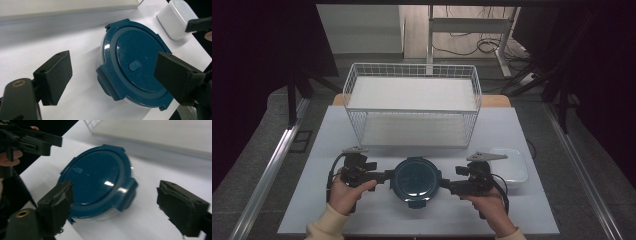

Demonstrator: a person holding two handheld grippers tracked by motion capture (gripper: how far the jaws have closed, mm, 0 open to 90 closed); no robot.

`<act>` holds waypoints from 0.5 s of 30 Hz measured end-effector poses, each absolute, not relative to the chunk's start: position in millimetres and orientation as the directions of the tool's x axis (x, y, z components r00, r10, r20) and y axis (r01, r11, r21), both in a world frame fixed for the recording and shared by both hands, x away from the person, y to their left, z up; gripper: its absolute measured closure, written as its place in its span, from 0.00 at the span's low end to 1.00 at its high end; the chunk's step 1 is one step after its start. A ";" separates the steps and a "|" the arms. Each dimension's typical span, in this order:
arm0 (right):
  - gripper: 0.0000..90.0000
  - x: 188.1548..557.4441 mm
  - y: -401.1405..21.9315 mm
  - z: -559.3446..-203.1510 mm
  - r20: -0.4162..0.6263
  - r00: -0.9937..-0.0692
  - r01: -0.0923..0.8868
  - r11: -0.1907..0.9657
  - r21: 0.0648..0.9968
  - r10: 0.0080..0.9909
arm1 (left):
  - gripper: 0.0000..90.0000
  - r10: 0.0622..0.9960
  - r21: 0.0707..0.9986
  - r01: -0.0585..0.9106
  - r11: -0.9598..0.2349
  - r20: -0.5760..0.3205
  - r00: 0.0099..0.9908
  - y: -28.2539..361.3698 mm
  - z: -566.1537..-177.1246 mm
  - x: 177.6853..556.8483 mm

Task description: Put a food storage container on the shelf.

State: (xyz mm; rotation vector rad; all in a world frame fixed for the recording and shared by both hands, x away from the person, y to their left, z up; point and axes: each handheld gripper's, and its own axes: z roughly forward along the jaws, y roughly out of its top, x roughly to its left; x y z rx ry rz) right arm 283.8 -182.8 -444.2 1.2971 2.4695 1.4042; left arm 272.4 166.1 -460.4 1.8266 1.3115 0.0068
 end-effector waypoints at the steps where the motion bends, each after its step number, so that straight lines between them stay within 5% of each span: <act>1: 0.13 286.3 -179.4 -444.7 0.370 -0.653 0.655 0.248 0.714 0.660 | 0.16 0.769 0.629 0.774 -0.068 -0.461 0.442 166.7 -462.2 272.2; 15: 0.10 305.0 -161.2 -478.0 0.490 -0.593 0.748 0.211 0.629 0.639 | 0.10 0.733 0.559 0.828 -0.041 -0.547 0.406 164.1 -484.2 275.7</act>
